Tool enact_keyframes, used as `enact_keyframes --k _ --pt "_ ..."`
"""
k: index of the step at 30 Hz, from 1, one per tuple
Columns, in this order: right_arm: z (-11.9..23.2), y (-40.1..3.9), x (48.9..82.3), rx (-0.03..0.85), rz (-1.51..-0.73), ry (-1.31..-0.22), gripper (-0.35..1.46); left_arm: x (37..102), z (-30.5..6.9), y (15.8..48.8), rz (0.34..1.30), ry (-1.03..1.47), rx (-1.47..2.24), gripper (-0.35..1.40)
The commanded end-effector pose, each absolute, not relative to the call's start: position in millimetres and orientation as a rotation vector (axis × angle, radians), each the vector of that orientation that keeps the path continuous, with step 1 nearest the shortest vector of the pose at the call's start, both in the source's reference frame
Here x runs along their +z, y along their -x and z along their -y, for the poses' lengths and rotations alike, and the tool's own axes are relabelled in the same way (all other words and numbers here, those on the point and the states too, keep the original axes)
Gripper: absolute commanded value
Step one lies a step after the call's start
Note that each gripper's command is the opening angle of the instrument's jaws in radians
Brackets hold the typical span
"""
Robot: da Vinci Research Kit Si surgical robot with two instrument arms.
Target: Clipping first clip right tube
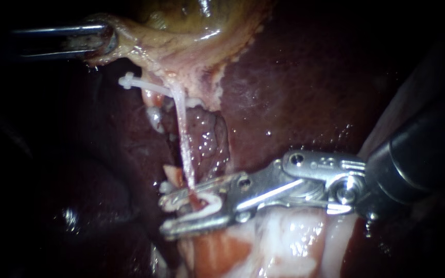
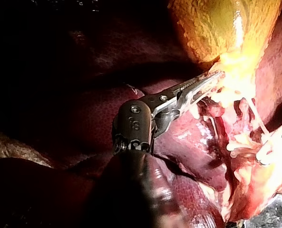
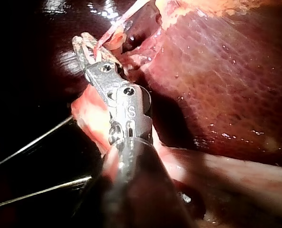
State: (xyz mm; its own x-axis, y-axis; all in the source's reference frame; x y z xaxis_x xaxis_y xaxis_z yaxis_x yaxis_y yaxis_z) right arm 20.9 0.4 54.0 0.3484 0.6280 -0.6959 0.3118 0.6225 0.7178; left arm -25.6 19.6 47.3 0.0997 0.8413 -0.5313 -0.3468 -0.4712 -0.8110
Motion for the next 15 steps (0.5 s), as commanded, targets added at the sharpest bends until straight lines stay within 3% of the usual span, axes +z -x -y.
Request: enact_keyframes --k 1,15 --pt "-0.3 -20.9 54.0 0.239 -1.244 -0.941 -0.35 47.3 -19.6 25.6 0.527 1.413 1.560 -0.35" --pt "-0.6 -20.8 54.7 0.263 -1.220 -0.987 -0.35 47.3 -19.6 25.6 0.527 1.413 1.559 -0.35"
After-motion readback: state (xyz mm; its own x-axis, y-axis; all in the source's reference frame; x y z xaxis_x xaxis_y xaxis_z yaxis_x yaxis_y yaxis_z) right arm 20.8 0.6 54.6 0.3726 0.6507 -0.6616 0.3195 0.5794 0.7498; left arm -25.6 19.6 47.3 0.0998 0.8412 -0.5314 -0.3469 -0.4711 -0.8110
